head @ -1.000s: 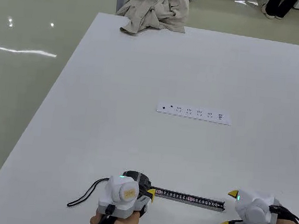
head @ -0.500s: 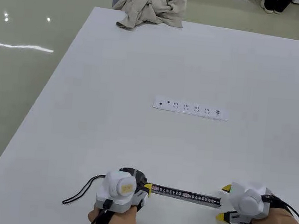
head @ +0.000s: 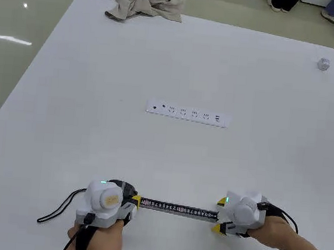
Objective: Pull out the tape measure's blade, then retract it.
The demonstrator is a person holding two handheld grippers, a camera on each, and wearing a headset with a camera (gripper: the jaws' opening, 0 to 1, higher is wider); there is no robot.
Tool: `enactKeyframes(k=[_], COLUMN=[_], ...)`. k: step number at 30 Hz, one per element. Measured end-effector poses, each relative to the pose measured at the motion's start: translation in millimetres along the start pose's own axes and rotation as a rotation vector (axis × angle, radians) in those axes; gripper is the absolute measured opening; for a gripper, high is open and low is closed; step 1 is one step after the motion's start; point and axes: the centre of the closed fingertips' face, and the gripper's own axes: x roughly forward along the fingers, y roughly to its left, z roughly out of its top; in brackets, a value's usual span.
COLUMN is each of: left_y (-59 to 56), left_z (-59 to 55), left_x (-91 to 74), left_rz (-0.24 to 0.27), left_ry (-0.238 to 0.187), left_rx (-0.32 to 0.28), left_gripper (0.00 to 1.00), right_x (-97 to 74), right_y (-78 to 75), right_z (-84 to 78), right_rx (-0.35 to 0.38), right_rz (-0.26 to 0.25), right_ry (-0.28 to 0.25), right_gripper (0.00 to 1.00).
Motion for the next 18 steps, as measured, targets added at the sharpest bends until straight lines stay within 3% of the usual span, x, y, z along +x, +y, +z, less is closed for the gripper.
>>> enactKeyframes(k=[18], left_y=[0.9], left_z=[-4.3], left_x=[3.0], left_rz=[0.006], left_ry=[0.016], left_rx=[-0.006], left_gripper=[0.63], right_x=[1.5], right_y=[-2.3], right_z=[2.7], right_rx=[-0.017], right_rz=[0.055], right_ry=[0.021], right_gripper=[0.31])
